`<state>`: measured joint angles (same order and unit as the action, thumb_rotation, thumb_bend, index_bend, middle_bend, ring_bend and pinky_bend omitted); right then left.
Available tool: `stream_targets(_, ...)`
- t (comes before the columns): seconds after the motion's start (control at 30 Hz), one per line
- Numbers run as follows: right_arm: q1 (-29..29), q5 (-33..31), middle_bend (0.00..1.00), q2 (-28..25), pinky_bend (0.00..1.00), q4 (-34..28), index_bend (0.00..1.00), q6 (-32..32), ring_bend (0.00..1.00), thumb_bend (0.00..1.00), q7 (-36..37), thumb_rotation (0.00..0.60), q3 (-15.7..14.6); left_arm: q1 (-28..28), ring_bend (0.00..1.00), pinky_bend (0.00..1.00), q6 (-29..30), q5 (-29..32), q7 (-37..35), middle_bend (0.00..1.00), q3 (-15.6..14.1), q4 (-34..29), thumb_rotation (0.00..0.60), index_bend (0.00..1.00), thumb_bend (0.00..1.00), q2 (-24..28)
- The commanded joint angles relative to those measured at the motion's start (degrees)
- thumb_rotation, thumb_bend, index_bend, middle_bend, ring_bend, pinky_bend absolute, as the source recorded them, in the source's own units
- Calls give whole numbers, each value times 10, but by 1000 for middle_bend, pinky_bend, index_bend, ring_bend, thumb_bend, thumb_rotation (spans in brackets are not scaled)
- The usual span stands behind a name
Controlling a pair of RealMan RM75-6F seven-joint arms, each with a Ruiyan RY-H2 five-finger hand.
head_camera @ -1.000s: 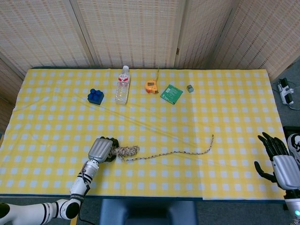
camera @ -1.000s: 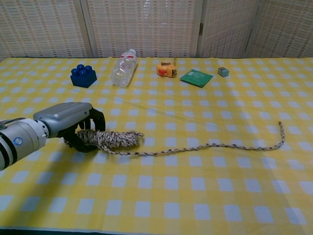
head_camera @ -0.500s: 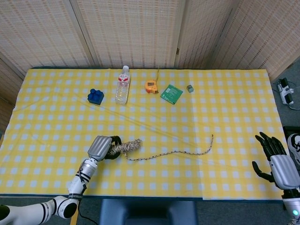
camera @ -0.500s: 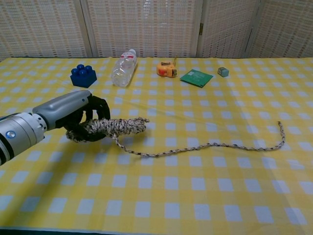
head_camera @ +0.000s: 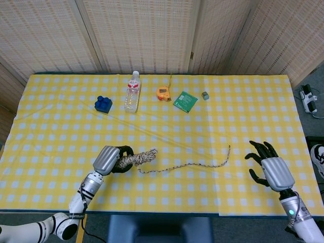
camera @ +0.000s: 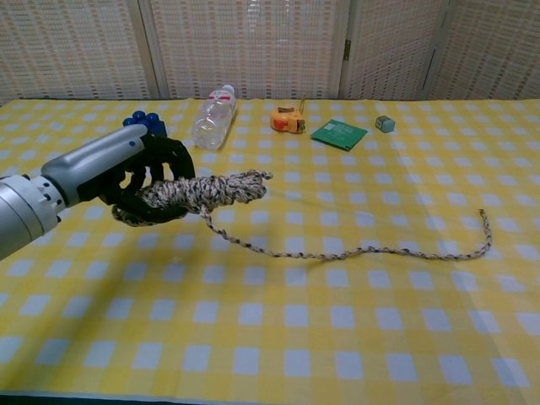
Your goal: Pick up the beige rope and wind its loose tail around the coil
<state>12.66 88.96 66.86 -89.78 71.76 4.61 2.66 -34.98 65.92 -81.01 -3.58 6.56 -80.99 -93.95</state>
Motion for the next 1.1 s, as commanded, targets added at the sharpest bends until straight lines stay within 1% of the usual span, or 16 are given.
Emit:
stream_targets(0.03, 36, -20, 111, 32, 3, 15, 404, -48, 103, 453, -21, 600, 11, 1, 707, 799, -1, -2, 9, 735, -2, -10, 600, 760, 601, 5)
stream_targets(0.2, 72, -41, 132, 82, 17, 51, 445, -96, 113, 452, -31, 600, 21, 2, 706, 799, -5, 2, 17, 735, -1, -20, 600, 761, 600, 5)
stream_targets(0.37, 93, -61, 142, 125, 19, 96, 467, -127, 116, 453, -34, 600, 22, 4, 706, 799, -9, 6, 21, 735, -1, -22, 600, 761, 599, 5)
stream_targets(0.6, 95, -70, 156, 167, 20, 148, 482, -131, 124, 452, -29, 600, 12, 7, 706, 799, -18, 16, 23, 735, -2, -22, 600, 760, 599, 6)
stream_targets(0.77, 95, -70, 157, 188, 20, 178, 482, -134, 123, 453, -32, 600, 1, 8, 704, 799, -23, 20, 25, 735, -1, -24, 600, 759, 599, 7)
stream_targets(1.1, 104, -72, 164, 213, 19, 209, 486, -140, 122, 453, -27, 600, -2, 9, 704, 799, -29, 27, 23, 735, 1, -23, 600, 756, 599, 7)
